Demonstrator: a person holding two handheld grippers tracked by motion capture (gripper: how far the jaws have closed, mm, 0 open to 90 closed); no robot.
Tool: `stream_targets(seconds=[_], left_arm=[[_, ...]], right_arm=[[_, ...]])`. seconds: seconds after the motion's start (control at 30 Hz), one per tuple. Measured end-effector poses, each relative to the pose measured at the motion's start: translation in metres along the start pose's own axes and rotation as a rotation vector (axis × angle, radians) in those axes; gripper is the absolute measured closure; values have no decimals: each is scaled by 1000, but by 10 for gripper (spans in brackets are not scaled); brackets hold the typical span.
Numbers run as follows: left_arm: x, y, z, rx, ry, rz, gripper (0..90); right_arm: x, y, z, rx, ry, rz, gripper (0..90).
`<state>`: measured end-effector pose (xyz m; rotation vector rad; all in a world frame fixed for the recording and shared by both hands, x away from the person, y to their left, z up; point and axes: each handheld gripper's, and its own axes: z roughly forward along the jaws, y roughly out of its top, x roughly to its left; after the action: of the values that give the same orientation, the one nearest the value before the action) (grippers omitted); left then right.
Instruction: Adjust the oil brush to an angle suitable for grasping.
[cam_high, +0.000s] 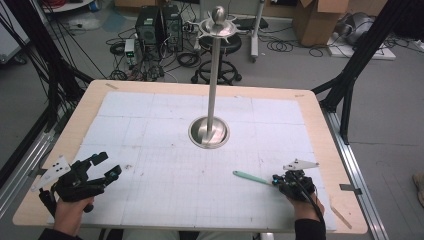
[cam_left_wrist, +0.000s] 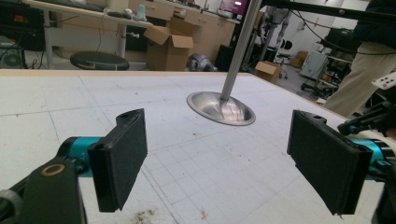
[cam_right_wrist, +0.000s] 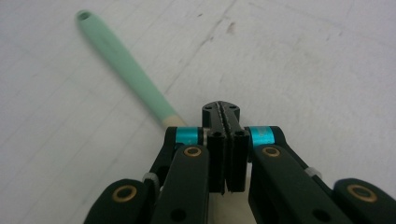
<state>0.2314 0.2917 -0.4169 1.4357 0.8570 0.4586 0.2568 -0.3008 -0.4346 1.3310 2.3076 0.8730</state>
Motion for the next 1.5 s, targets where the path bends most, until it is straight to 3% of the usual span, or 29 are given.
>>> stream_targets(seconds=[0.13, 0.23, 0.33, 0.4, 0.5, 0.53, 0.67, 0.87, 1.3, 1.33, 1.37, 1.5], left_arm=[[0, 0, 0, -4, 5, -4, 204], [0, 0, 1, -2, 9, -5, 204], [0, 0, 2, 0, 8, 0, 204], [-1, 0, 2, -1, 6, -1, 204], [0, 0, 1, -2, 7, -1, 204], [0, 0, 1, -1, 7, 0, 204], [0, 1, 1, -2, 5, 5, 204], [0, 1, 0, -5, 10, 3, 204], [-2, 0, 2, 3, 0, 10, 204], [-2, 0, 2, 2, -3, 7, 204], [-3, 0, 2, 1, -2, 7, 204], [-4, 1, 2, -2, -4, 10, 204]], right_arm=[[5, -5, -6, -15, 22, -1, 893], [14, 0, -18, -131, 59, -7, 893], [24, 6, -19, -179, 88, -37, 893], [42, 15, -12, -216, 136, -85, 893], [52, 19, -3, -215, 176, -112, 893], [60, 23, 8, -191, 207, -121, 893], [66, 28, 27, -137, 238, -131, 893], [59, 30, 39, -83, 192, -112, 893], [44, 38, 45, -87, 74, -34, 893], [39, 37, 42, -105, 75, -5, 891], [39, 37, 42, -105, 75, -5, 891], [25, 34, 13, -276, 103, 66, 891]])
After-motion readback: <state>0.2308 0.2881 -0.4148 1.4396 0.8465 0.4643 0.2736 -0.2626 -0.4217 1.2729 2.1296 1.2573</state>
